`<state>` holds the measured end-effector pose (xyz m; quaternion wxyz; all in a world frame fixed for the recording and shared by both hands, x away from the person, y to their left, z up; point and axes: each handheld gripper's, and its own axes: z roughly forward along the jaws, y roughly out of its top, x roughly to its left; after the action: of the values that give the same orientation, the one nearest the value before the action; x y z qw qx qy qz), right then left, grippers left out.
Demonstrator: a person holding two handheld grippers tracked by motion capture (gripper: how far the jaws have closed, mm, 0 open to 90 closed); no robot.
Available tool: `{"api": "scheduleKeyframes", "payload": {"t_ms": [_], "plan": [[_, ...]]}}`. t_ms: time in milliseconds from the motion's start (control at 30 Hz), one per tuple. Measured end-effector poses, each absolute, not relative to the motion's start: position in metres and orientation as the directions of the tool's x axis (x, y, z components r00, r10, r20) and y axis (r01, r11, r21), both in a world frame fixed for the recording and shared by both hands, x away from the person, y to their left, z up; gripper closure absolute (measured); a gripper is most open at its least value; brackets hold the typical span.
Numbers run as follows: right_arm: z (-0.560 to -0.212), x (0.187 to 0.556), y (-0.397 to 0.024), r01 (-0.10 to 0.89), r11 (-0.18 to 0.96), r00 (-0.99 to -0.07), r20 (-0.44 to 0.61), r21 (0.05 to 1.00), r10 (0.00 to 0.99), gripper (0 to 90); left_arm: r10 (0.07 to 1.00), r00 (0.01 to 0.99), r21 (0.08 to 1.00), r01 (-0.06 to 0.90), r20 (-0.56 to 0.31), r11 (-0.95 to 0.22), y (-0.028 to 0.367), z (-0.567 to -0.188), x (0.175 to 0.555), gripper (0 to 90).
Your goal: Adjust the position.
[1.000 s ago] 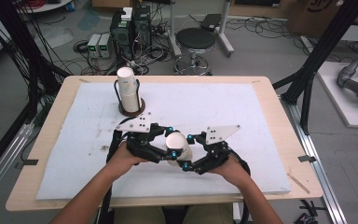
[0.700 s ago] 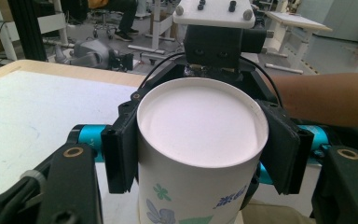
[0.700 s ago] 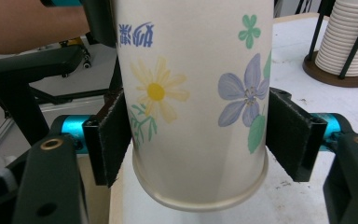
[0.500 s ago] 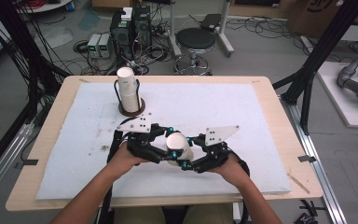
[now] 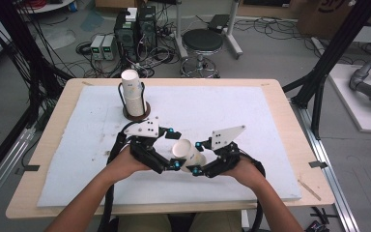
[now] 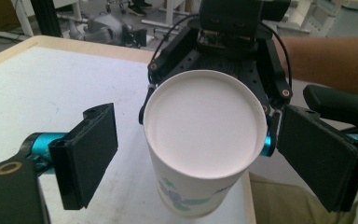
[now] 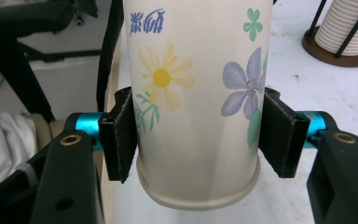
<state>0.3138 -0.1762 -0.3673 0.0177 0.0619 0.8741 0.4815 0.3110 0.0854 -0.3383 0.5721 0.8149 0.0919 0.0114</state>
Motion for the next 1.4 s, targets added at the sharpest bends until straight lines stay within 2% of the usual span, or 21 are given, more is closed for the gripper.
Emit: {"api": "scheduleKeyframes", "payload": {"t_ms": [467,700,1033,1400], "plan": [[-0.343,0.313,-0.164,0.011,0.711,-0.996,-0.059,0.703,0.073,36.9,0.132,0.988,0.89,0.133,-0.083,-0.435,0.083,-0.336,0.313,16.3],[-0.339,0.312,-0.155,0.006,0.778,-0.997,-0.056,0.629,0.053,36.9,0.106,0.99,0.871,0.133,-0.094,-0.472,0.079,-0.339,0.314,20.2],[-0.341,0.31,-0.149,-0.002,0.826,-0.999,-0.042,0.564,0.026,36.9,0.06,0.993,0.849,0.116,-0.1,-0.515,0.074,-0.346,0.313,34.8],[-0.341,0.309,-0.145,-0.01,0.857,-1.0,-0.03,0.515,0.007,37.0,0.049,0.995,0.84,0.098,-0.085,-0.533,0.072,-0.35,0.31,37.1]]}}
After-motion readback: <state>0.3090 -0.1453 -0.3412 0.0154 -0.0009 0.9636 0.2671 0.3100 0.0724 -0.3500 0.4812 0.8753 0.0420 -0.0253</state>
